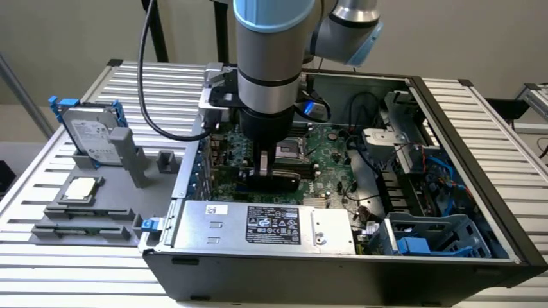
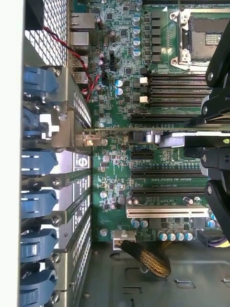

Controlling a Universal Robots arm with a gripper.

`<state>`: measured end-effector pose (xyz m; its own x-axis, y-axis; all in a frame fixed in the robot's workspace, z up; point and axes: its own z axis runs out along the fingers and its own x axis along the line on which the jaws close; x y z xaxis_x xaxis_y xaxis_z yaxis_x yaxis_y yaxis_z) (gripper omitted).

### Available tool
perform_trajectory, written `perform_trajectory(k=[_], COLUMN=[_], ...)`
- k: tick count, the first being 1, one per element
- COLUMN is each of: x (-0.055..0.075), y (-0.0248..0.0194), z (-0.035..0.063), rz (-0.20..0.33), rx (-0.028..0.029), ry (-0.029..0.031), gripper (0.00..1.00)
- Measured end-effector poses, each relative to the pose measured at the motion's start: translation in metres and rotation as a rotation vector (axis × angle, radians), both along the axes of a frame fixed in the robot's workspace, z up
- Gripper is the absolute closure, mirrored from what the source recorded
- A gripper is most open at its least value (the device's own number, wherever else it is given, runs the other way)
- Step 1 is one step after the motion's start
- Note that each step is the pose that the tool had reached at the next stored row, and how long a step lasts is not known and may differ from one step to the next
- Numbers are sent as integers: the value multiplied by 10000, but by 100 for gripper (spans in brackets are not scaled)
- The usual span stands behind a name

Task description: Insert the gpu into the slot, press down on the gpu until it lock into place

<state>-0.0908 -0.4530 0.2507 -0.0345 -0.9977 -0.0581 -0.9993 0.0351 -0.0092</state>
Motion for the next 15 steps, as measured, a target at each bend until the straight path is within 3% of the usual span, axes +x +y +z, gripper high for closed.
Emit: perform_trajectory(k=[12,14,15], x=[0,2,1], y=[0,5,3], z=[-54,-55,-27], rz=[12,11,11], rx=[-1,45,23], ry=[19,10,23], gripper=[74,73,73])
